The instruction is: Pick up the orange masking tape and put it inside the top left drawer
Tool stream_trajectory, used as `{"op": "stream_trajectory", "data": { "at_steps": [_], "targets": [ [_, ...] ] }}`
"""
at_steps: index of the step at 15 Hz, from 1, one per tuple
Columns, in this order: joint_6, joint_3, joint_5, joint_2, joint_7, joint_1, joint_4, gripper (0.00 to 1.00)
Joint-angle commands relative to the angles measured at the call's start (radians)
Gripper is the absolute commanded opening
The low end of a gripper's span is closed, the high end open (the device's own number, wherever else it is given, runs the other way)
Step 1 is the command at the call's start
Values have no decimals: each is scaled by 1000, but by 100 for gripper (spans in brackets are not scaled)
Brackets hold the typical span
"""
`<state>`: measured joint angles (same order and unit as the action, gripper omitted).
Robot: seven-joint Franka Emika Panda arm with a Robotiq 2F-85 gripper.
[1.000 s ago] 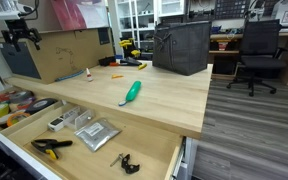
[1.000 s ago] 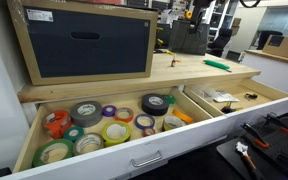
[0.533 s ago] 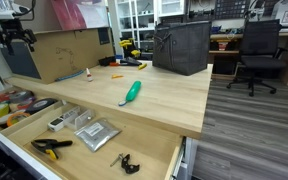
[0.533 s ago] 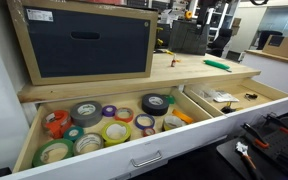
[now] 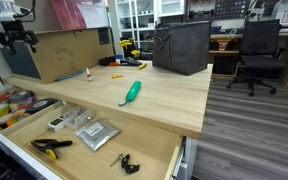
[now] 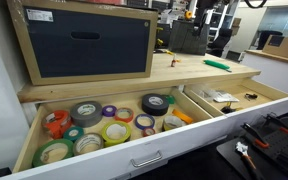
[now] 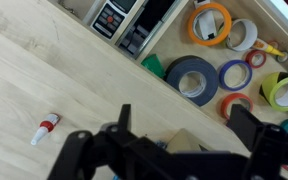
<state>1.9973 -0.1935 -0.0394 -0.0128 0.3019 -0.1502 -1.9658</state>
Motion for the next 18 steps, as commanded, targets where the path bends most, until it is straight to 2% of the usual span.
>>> {"op": "stream_trajectory", "data": {
  "at_steps": [1,11,14,18],
  "targets": [
    [72,-13,33,-32,-106,-30,-80,100],
    [251,-95,-11,-191,-274,-134,-419,100],
    [276,-84,-94,-224,-244,-155,-546,100],
    [352,-67,-212,-158,-226,-153,-641,100]
  ]
}}
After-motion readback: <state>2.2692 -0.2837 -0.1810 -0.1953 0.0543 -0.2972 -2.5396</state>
